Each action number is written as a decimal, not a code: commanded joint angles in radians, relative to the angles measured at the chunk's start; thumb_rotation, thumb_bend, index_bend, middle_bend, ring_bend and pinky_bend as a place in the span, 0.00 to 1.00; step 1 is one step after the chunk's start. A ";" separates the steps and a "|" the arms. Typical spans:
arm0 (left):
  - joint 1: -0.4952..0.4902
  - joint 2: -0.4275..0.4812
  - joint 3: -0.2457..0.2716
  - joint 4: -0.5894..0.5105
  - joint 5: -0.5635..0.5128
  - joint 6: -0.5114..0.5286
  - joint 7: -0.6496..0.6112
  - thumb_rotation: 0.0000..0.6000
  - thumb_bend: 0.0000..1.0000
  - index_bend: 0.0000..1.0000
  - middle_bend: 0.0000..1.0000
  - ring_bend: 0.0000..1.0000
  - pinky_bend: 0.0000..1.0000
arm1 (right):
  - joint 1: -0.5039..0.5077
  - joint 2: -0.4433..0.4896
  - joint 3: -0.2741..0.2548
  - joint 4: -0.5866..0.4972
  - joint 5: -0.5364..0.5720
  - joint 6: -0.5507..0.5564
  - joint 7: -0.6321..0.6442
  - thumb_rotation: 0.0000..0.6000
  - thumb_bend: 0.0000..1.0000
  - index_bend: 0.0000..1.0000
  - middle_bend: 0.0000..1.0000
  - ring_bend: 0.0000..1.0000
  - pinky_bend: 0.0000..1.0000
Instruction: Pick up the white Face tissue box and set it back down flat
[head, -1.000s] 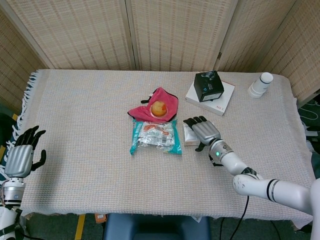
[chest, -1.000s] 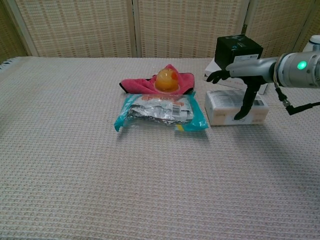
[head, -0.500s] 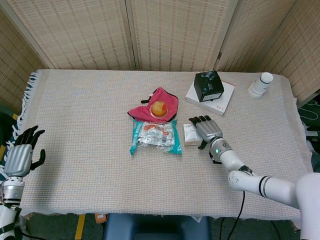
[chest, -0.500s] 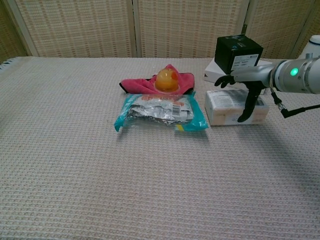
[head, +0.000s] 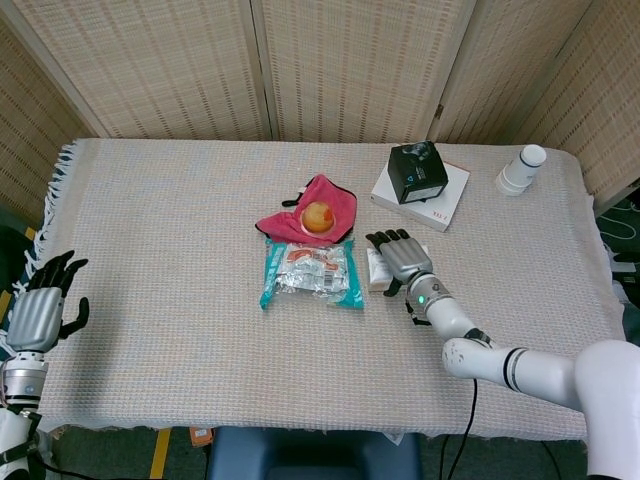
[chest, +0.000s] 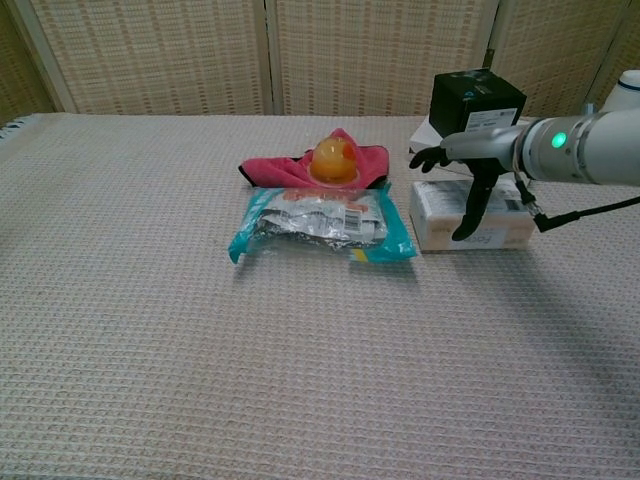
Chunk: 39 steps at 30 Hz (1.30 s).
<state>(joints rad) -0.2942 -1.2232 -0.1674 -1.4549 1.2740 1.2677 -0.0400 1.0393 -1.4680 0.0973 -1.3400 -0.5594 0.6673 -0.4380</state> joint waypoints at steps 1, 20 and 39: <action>0.001 0.001 0.001 0.000 0.002 0.001 -0.001 1.00 0.55 0.15 0.00 0.00 0.11 | 0.006 -0.002 -0.006 0.002 0.018 0.007 -0.008 1.00 0.00 0.10 0.11 0.00 0.00; 0.000 0.004 -0.002 0.007 -0.002 -0.008 -0.025 1.00 0.55 0.15 0.00 0.00 0.11 | 0.046 -0.025 -0.032 0.009 0.106 0.043 -0.063 1.00 0.02 0.19 0.19 0.01 0.00; -0.001 0.005 -0.002 0.012 -0.002 -0.013 -0.035 1.00 0.55 0.15 0.00 0.00 0.11 | -0.015 -0.043 0.015 0.014 -0.034 0.158 0.016 1.00 0.26 0.45 0.39 0.18 0.00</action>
<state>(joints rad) -0.2952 -1.2186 -0.1693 -1.4431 1.2713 1.2545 -0.0749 1.0511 -1.5116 0.0911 -1.3247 -0.5352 0.7984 -0.4733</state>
